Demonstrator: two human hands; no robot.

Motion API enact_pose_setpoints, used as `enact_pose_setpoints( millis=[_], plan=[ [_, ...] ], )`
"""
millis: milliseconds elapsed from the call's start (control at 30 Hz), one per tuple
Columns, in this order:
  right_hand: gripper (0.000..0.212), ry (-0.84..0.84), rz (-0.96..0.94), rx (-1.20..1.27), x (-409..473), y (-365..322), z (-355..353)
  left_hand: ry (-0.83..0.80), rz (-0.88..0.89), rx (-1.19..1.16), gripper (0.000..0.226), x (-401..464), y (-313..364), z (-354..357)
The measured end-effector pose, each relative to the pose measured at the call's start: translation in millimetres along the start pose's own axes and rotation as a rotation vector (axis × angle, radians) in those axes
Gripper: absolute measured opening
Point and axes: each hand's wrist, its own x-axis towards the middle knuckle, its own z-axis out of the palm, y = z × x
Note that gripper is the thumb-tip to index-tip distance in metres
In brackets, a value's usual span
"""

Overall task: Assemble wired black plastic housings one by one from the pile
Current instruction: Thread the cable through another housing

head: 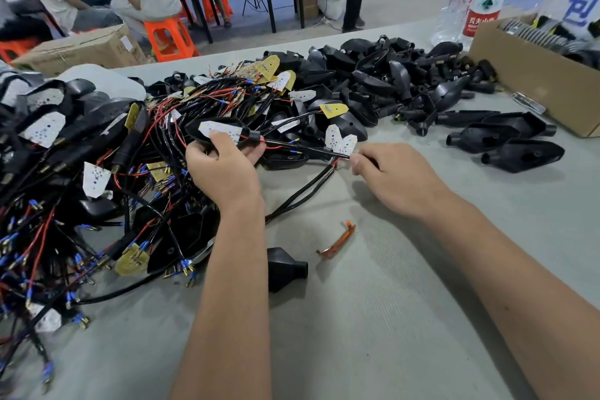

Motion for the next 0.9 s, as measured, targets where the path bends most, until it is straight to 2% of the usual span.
enact_pose_setpoints(
  millis=[133, 367, 533, 700, 900],
  plan=[
    [0.022, -0.054, -0.066, 0.131, 2, 6, -3, 0.025, 0.025, -0.02, 0.009, 3, 1, -2],
    [0.024, 0.091, -0.173, 0.233, 2, 11, -3, 0.031, -0.001, 0.011, 0.012, 9, 0, -5],
    [0.027, 0.053, -0.186, 0.364, 0, 10, -3, 0.005, -0.027, -0.014, 0.014, 8, 1, -4],
    [0.012, 0.018, -0.125, 0.312, 2, 16, 1, 0.037, -0.025, -0.025, 0.014, 8, 3, -4],
    [0.013, 0.034, -0.173, 0.19, 4, 16, 2, 0.034, -0.021, -0.01, 0.016, 8, 3, -6]
  ],
)
